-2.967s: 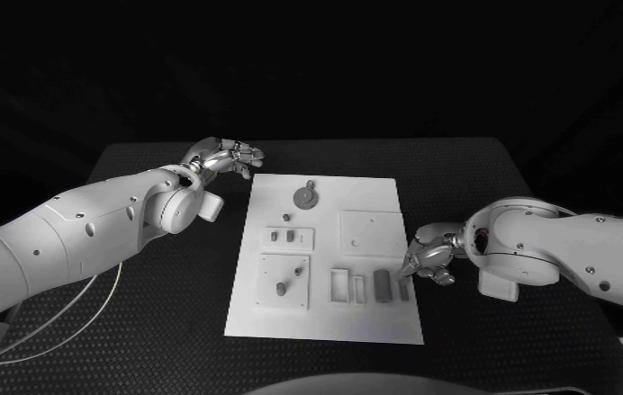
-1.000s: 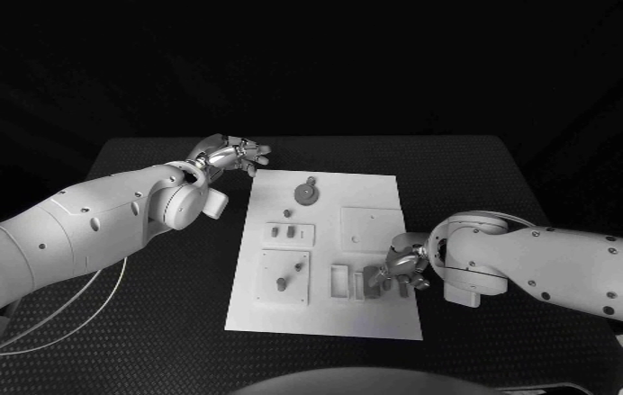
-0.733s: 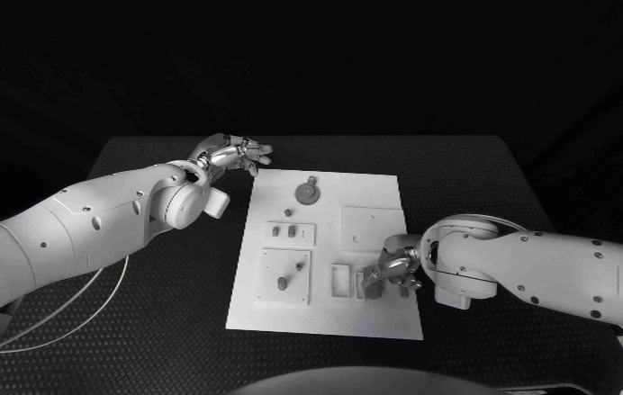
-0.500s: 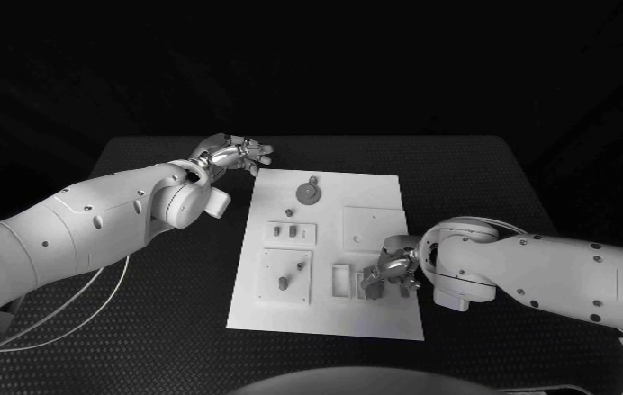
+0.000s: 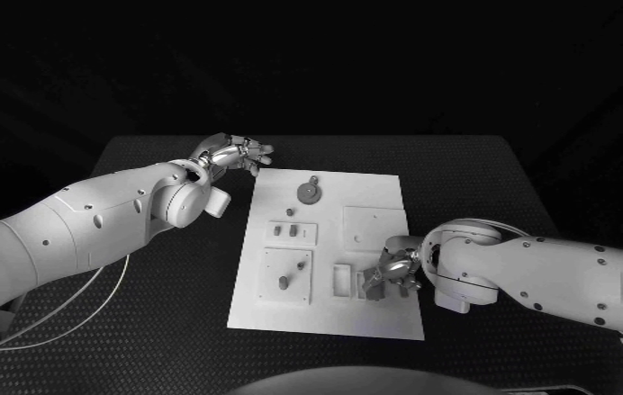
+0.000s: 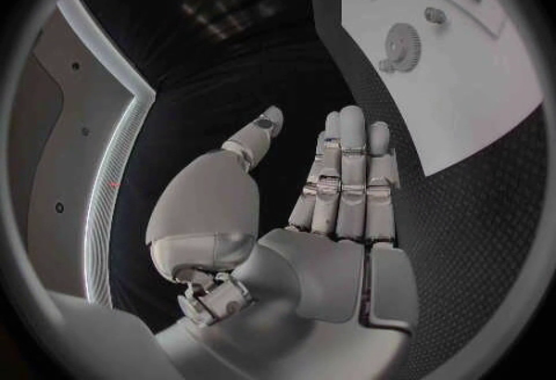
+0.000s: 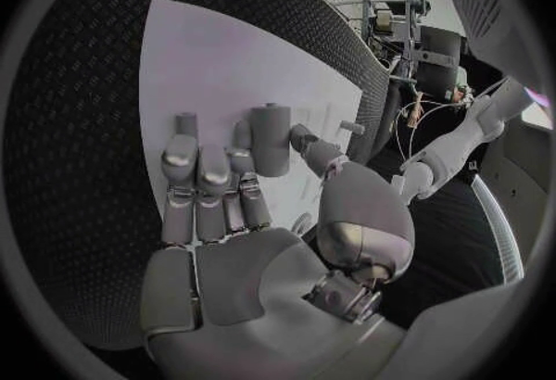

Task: Assemble the parts on the task board

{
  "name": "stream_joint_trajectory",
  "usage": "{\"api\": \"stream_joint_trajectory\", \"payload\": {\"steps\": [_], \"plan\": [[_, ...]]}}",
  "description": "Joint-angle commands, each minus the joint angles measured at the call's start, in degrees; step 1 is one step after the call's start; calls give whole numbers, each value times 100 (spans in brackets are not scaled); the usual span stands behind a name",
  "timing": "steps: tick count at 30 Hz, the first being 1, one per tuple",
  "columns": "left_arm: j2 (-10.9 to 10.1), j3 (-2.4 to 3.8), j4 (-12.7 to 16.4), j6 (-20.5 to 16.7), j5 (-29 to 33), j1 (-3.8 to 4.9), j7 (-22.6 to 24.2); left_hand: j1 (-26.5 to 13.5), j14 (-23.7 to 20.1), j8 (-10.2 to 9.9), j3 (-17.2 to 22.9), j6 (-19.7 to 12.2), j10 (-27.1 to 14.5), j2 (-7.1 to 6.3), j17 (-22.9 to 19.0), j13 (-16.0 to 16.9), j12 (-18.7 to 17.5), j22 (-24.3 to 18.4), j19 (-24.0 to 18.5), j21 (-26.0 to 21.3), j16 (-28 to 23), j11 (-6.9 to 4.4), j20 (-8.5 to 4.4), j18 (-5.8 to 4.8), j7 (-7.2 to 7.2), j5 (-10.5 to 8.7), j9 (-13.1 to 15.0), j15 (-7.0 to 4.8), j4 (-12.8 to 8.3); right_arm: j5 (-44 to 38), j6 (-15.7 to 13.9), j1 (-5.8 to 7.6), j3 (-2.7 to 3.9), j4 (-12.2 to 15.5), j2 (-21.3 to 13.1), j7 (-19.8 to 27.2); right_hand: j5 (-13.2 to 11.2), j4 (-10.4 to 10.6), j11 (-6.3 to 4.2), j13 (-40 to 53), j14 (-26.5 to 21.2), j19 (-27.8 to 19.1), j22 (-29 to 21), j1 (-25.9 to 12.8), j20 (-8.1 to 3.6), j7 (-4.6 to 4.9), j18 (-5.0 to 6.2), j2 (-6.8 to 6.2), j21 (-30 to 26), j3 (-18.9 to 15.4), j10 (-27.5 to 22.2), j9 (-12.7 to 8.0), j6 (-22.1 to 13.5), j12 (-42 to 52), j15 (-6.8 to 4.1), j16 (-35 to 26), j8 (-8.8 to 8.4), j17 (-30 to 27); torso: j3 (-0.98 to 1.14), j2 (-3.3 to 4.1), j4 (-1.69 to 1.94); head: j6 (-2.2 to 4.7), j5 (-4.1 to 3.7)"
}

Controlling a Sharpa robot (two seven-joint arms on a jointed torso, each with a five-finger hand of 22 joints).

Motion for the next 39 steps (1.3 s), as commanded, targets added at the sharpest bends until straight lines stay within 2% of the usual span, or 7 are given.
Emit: {"api": "stream_joint_trajectory", "payload": {"steps": [1,8,15,17,28,32,39], "plan": [[4,3,13,88,30,3,9,-44,-25,20,-7,-35,-55,3,10,7,11,9,6,-38,-27,-6,-65,43,2,-24,-6,29,27,154,-165,-30,-59,-13,-71,-117,-1,-136,-38,0,43,30,-2,222,-9,5,455,282,33,51,51,-237,116,26,-29,39,-196,18,-5,-2,-4,1,7],[2,2,-5,88,26,3,4,-39,-25,22,-4,-35,-56,1,11,7,10,11,6,-38,-27,-6,-66,44,2,-24,-5,29,26,574,-250,183,-58,97,-184,-107,12,-191,-73,-8,119,49,-13,148,38,-32,455,354,57,73,117,-238,236,4,-56,80,-175,34,-5,-3,-5,18,-1],[-1,1,-3,108,17,3,-25,-32,-27,24,-2,-38,-62,-7,14,6,8,14,5,-40,-28,-4,-65,44,3,-24,-5,30,23,1075,-251,456,-54,261,-297,-129,13,-218,-81,-9,144,62,-23,54,65,-40,455,308,72,55,149,-257,269,-18,-66,86,-196,27,-4,2,-3,30,17],[1,1,2,104,12,3,-21,-32,-28,24,-2,-39,-65,-8,14,5,7,15,5,-40,-29,-3,-64,44,3,-24,-5,31,24,1139,-258,496,-54,277,-287,-139,10,-217,-81,-8,145,64,-28,0,73,-39,455,266,76,26,154,-264,274,-27,-67,84,-206,21,-12,1,-4,42,-2],[10,1,14,102,10,4,-11,-30,-28,25,-1,-45,-72,-14,17,4,5,19,4,-41,-28,-1,-62,45,5,-24,-5,33,26,1420,-142,498,-60,65,128,-168,5,-195,-80,2,135,55,-42,-137,87,-37,455,191,78,-37,152,-281,280,-51,-66,76,-235,7,-11,3,4,27,11],[13,1,17,107,10,4,-11,-30,-29,26,0,-46,-74,-13,18,4,5,20,4,-42,-29,0,-62,45,5,-24,-5,34,27,1394,-138,440,-62,11,293,-183,2,-138,-81,13,140,48,-52,-262,94,-39,455,108,81,-74,151,-288,294,-61,-67,86,-247,13,-8,7,8,20,23],[18,1,19,120,10,4,-11,-46,-33,29,-2,-52,-80,-12,22,3,4,25,4,-45,-31,3,-58,43,8,-24,-5,37,45,1400,-119,347,-62,-39,397,-184,1,-121,-83,19,135,47,-56,-300,92,-41,455,81,85,-80,151,-290,298,-65,-69,86,-253,9,-11,6,3,25,52]]}}
